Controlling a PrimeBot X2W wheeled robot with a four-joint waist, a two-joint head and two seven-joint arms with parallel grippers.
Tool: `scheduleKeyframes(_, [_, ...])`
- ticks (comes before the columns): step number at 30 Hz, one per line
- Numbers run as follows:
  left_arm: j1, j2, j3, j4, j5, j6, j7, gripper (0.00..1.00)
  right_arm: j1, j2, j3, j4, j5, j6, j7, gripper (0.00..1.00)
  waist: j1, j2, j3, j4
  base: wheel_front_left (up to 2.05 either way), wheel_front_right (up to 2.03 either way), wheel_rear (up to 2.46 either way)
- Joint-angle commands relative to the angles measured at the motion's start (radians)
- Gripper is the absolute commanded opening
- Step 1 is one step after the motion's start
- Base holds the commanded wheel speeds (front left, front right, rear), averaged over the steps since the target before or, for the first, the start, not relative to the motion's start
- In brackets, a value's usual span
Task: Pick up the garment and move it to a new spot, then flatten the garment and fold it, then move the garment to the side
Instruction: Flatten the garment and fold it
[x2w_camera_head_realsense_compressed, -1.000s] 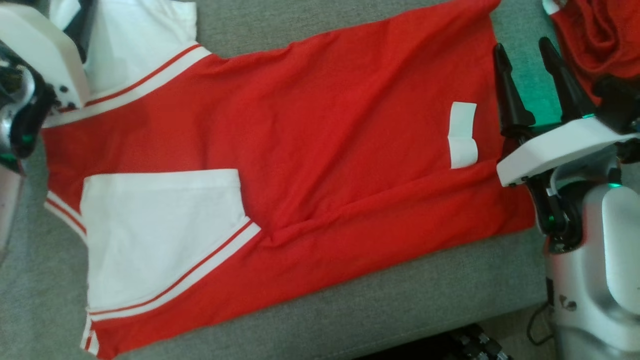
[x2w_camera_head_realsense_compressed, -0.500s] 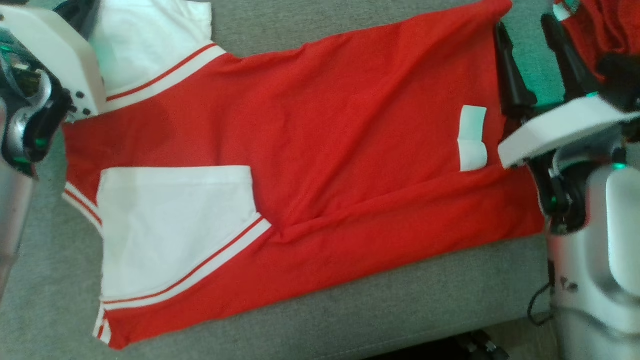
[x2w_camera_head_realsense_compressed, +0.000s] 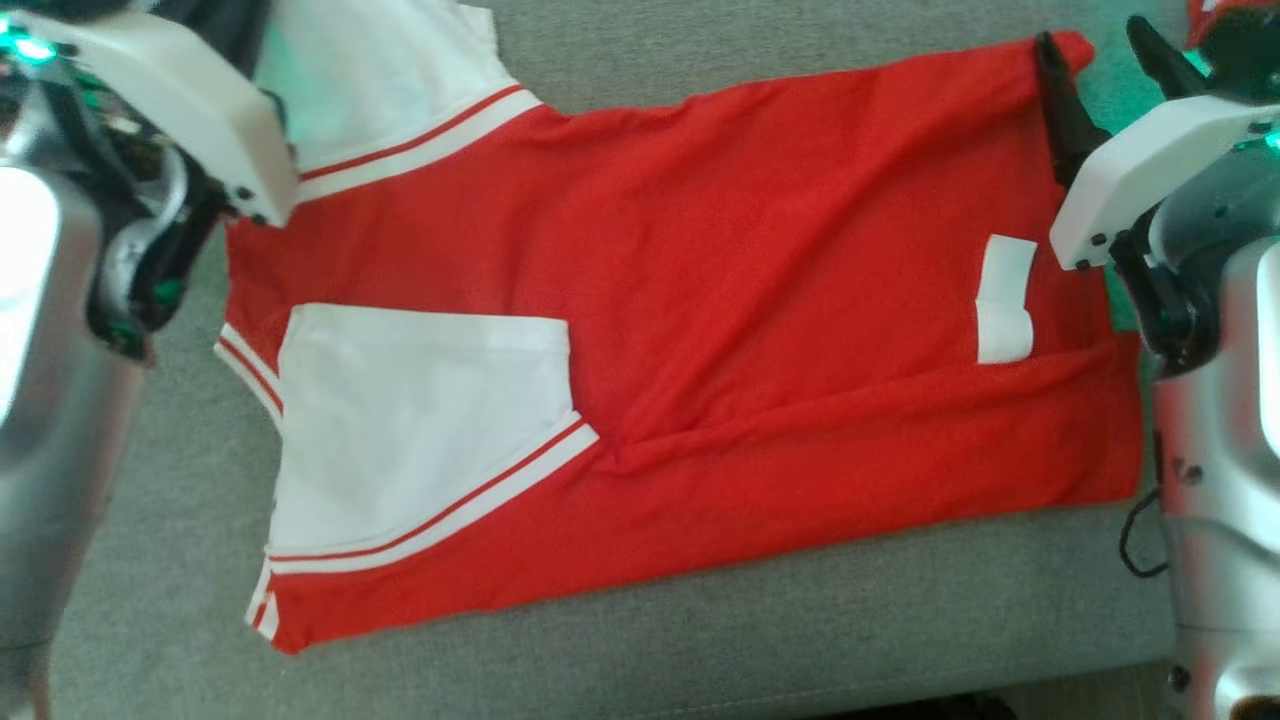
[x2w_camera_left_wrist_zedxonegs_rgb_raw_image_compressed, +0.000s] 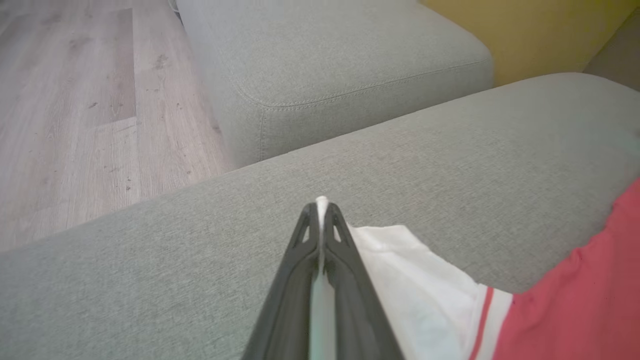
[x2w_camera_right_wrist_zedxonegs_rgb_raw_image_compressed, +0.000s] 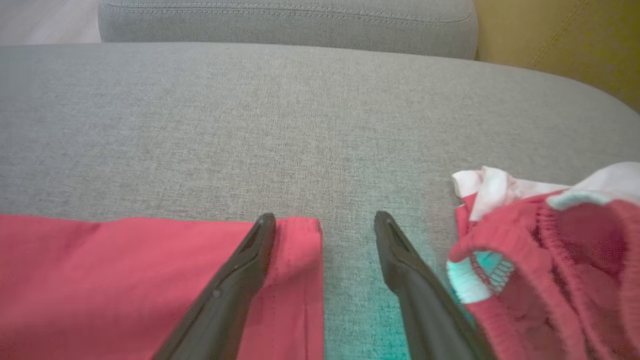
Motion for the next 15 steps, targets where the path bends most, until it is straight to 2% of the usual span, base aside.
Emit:
scheduleKeyframes(1, [-0.031, 0.028, 0.033, -0.045, 0.013, -0.005, -0.009, 0.0, -0.02, -0.012, 0.012, -0.016, -0.002, -0.001, 0.009, 1.0, 0.0, 0.0, 0.0, 0.009, 0.0, 0.0, 0.0])
scheduleKeyframes(4, [-0.024, 0.016, 0.021, -0.061, 0.014, -0.004, -0.016, 0.0, -0.034, -0.019, 0.014, 0.025, 0.007, -0.001, 0.02, 1.0, 0.0, 0.0, -0.001, 0.017, 0.0, 0.0, 0.0])
scheduleKeyframes(5, [-0.022, 0.014, 0.018, -0.064, 0.014, -0.004, -0.018, 0.0, -0.037, -0.019, 0.016, 0.037, 0.012, -0.001, 0.024, 0.93, 0.0, 0.0, -0.002, 0.019, 0.0, 0.0, 0.0])
scheduleKeyframes(6, [-0.02, 0.013, 0.016, -0.067, 0.014, -0.005, -0.019, 0.0, -0.039, -0.02, 0.019, 0.047, 0.016, -0.001, 0.027, 0.8, 0.0, 0.0, -0.004, 0.021, 0.0, 0.0, 0.0])
scheduleKeyframes(7, [-0.019, 0.012, 0.015, -0.068, 0.014, -0.005, -0.021, 0.0, -0.042, -0.022, 0.021, 0.055, 0.019, -0.001, 0.028, 0.52, 0.0, 0.0, -0.004, 0.022, 0.0, 0.0, 0.0])
scheduleKeyframes(9, [-0.017, 0.011, 0.012, -0.07, 0.013, -0.005, -0.024, 0.0, -0.047, -0.023, 0.025, 0.073, 0.027, -0.001, 0.028, 0.37, 0.0, 0.0, -0.006, 0.025, 0.0, 0.0, 0.0])
scheduleKeyframes(10, [-0.016, 0.01, 0.012, -0.07, 0.013, -0.005, -0.027, 0.0, -0.05, -0.023, 0.027, 0.081, 0.028, -0.001, 0.026, 0.25, 0.0, 0.0, -0.008, 0.026, 0.0, 0.0, 0.0])
scheduleKeyframes(11, [-0.015, 0.01, 0.011, -0.069, 0.013, -0.005, -0.03, 0.0, -0.052, -0.024, 0.028, 0.092, 0.028, -0.001, 0.028, 0.18, 0.0, 0.0, -0.011, 0.026, 0.0, 0.0, 0.0])
scheduleKeyframes(12, [-0.013, 0.011, 0.012, -0.067, 0.012, -0.004, -0.032, 0.0, -0.055, -0.024, 0.029, 0.102, 0.028, -0.001, 0.03, 0.0, 0.0, 0.0, -0.014, 0.027, 0.0, 0.0, 0.0])
scheduleKeyframes(15, [-0.006, 0.012, 0.015, -0.064, 0.012, -0.001, -0.045, 0.0, -0.062, -0.022, 0.026, 0.12, 0.029, -0.001, 0.013, 0.0, 0.0, 0.0, -0.027, 0.029, 0.0, 0.0, 0.0])
